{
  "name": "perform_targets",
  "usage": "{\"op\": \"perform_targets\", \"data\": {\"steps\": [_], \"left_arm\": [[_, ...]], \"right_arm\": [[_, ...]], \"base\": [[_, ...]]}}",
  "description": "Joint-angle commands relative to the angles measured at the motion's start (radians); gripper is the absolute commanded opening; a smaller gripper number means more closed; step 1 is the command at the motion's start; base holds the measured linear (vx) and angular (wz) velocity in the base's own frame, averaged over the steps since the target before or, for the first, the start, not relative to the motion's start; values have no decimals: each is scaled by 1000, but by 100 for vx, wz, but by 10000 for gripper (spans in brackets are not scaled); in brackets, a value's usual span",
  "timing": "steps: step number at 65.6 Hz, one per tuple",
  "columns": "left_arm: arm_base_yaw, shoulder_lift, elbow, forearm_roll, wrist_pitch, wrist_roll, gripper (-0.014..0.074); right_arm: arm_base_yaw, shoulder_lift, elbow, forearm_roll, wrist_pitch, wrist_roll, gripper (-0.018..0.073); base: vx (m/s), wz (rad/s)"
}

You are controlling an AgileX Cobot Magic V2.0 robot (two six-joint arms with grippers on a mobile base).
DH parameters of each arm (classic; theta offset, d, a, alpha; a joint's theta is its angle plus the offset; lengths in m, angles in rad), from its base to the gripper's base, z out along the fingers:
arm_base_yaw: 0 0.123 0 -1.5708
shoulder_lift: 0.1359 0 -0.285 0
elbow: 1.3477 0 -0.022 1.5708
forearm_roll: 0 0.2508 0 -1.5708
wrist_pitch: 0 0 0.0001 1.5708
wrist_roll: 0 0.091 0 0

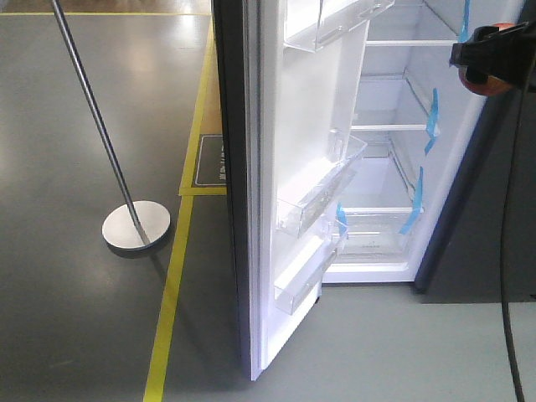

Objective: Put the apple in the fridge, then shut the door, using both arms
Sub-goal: 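Approach the refrigerator shelves with the apple in the right gripper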

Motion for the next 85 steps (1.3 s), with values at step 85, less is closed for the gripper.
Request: {"op": "perform_targets", "data": {"steps": [85], "left_arm": [[-9,-16,-17,0,-69,1,-6]], "right_arm": [[-5,-37,-30,0,-83,-8,214]], "base": [[9,-1]]}}
